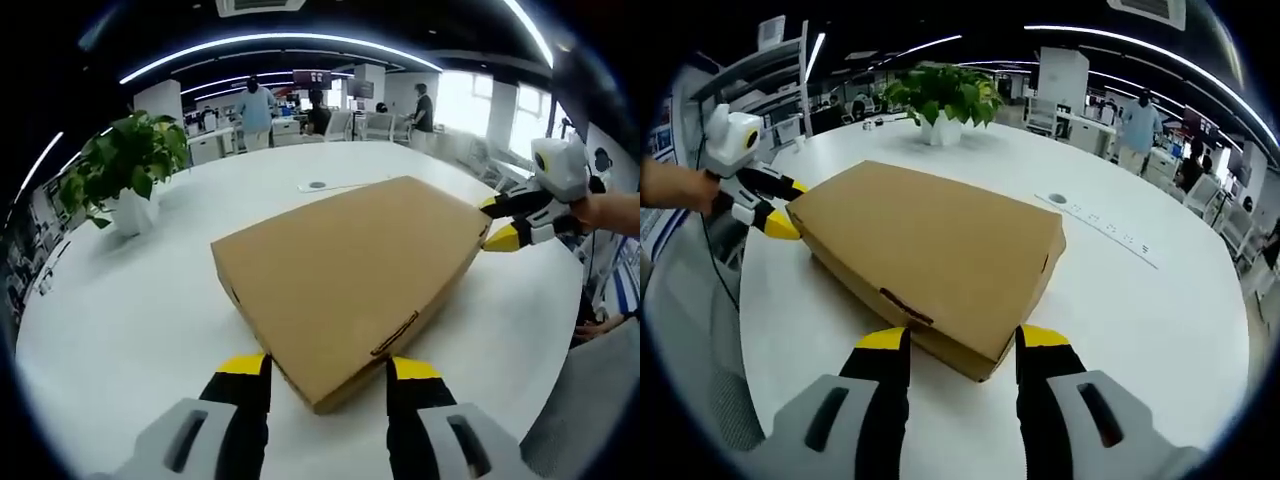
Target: Operate the shoe box by opening the lid, removing the specified soft item, and placing it in the target area until the item is outside and the box remains undamaged.
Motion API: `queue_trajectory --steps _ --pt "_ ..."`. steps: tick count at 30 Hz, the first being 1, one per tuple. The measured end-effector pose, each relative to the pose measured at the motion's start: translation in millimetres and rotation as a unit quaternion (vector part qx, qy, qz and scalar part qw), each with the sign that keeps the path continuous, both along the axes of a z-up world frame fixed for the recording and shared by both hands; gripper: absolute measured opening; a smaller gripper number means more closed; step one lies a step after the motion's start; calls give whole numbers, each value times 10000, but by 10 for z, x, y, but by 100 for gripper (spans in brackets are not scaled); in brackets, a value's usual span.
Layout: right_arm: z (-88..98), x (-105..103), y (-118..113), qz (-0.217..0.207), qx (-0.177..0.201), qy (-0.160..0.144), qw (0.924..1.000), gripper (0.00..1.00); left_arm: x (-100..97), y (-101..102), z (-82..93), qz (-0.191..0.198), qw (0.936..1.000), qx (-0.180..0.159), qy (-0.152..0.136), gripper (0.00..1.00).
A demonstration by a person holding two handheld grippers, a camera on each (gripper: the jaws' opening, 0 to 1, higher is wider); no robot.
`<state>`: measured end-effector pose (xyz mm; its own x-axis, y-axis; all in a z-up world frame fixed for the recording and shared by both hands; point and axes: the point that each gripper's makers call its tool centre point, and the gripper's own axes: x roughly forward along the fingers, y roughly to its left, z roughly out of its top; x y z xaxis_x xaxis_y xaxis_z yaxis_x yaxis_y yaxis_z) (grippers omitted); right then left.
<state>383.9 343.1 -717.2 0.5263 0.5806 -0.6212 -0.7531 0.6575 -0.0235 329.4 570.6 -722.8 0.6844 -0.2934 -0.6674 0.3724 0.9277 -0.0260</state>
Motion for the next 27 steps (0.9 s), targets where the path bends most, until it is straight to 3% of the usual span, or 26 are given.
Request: queue_trajectory --steps 12,27 --pt "17 -213 187 -35 61 83 9999 34 -47 249 -15 -220 9994 217 148 47" --pt "29 -519 493 136 185 154 9996 36 -129 590 -6 -250 9992 203 230 45"
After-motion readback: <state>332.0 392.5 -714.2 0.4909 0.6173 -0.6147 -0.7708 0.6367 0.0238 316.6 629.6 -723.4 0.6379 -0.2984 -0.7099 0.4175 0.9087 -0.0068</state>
